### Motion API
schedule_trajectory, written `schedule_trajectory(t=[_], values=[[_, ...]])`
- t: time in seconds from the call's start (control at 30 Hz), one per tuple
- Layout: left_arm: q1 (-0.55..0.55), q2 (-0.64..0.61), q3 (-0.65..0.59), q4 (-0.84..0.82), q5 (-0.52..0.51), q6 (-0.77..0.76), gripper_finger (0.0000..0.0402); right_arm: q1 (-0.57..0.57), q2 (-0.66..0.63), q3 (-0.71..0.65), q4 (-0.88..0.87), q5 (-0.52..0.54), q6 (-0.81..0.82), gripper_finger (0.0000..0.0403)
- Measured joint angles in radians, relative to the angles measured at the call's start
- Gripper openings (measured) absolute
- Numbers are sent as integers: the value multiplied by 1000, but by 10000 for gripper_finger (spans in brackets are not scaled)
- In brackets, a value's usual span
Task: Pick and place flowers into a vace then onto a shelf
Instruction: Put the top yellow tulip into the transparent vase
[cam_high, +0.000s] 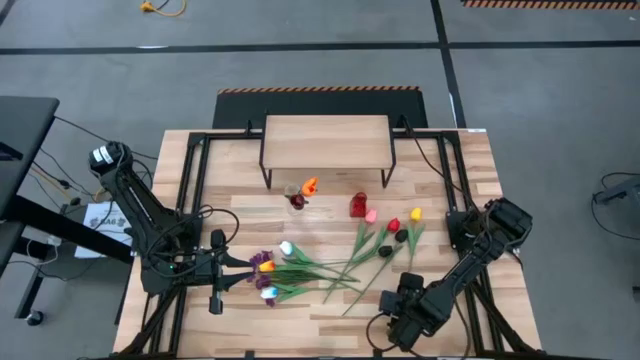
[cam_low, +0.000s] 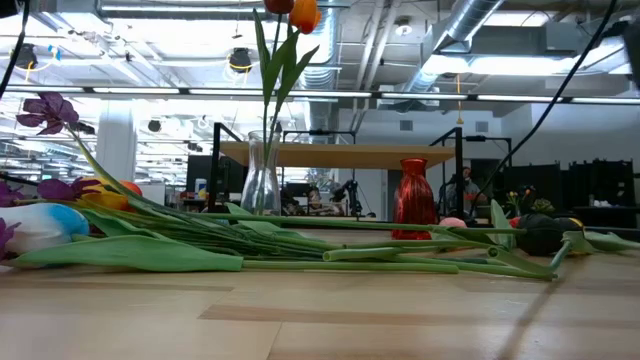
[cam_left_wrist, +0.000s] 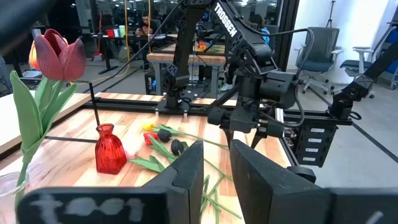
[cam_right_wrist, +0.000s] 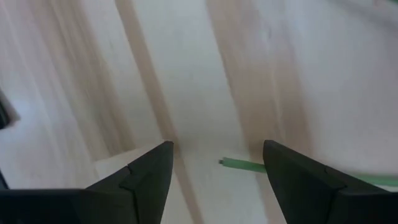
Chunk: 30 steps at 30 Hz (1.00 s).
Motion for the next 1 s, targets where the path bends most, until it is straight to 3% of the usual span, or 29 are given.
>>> schedule_trajectory(t=[0.23, 0.53, 0.7, 0.87, 1.0], values=[[0, 0, 0, 0, 0, 0, 68, 67, 0, 0, 26, 55, 104, 240], [0, 0, 0, 0, 0, 0, 68, 113, 0, 1, 333, 529, 67, 240], [0, 0, 0, 0, -1, -2, 68, 118, 0, 1, 245, 771, 375, 239], [0, 0, 0, -2, -1, -8, 68, 115, 0, 1, -6, 762, 758, 225], [0, 0, 0, -4, 0, 4, 68, 101, 0, 1, -244, 597, 993, 200]])
